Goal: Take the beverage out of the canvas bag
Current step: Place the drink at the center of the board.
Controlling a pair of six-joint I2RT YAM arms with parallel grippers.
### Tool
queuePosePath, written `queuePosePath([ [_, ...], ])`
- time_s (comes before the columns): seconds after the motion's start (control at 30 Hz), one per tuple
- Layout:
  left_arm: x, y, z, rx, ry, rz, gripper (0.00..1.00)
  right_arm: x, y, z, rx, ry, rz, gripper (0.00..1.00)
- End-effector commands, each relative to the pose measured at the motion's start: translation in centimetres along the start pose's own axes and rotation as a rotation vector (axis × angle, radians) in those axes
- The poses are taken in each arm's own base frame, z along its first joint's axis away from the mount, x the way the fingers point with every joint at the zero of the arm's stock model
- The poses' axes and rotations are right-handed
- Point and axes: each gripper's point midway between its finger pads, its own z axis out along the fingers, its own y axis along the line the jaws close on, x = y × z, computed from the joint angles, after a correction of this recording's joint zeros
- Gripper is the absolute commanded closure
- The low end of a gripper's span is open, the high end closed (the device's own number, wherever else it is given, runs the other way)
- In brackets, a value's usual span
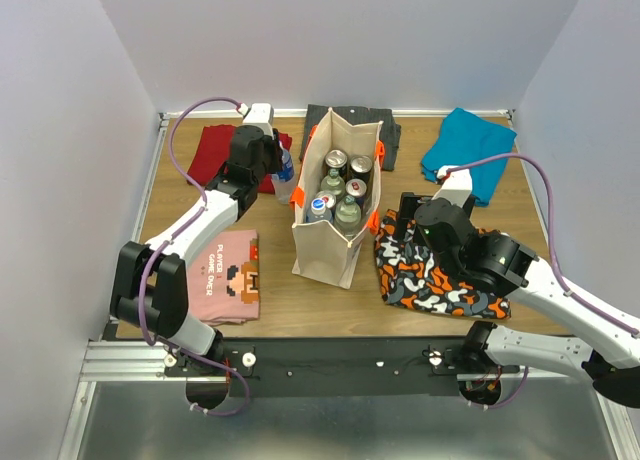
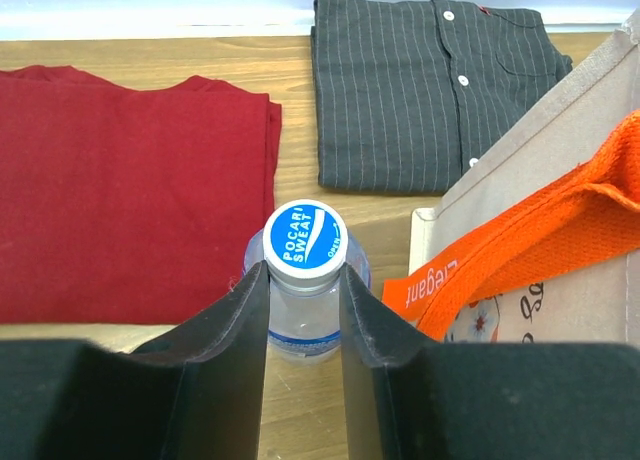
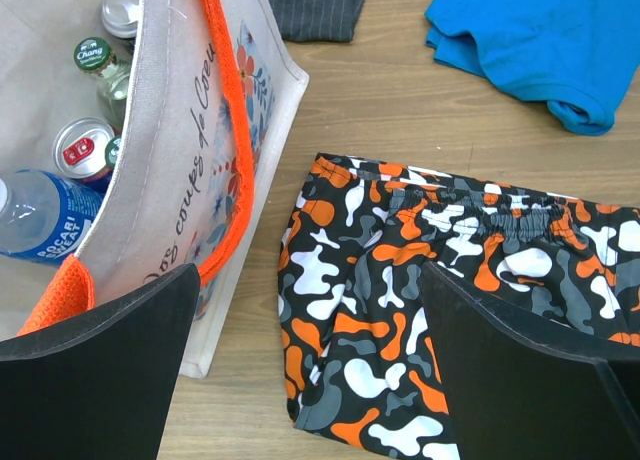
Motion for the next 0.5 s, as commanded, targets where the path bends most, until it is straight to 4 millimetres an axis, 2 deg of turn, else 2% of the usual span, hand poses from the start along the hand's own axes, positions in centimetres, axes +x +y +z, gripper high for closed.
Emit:
queuePosePath([
  [0.0,-2.07,-1.03,-0.69,0.050,-0.068,-0.021,0.55,-0.49,-0.12,-0.08,0.015,-0.021,0.012,0.00],
  [0.07,-2.03,-0.90,-0.76,0.041,-0.062,-0.014,0.54,-0.56,-0.14,-0.10,0.015,-0.023,0.015,0.00],
  [0.13,-1.89,-0.85,-0.87,0.038,-0.055,-0.008,0.46,-0.69,-0.12,-0.20,0.011,-0.027,0.017,0.00],
  [0.33,-1.75,-0.92,-0.97,0.039,-0.041,-0.001,0.43,-0.82,-0.33,-0.39,0.009,-0.032,0.024,0.00],
  [0.47,-1.86,-1.13,-1.45,0.048,-0.041,0.001,0.36,-1.23,-0.28,-0.68,-0.001,-0.040,0.036,0.00],
])
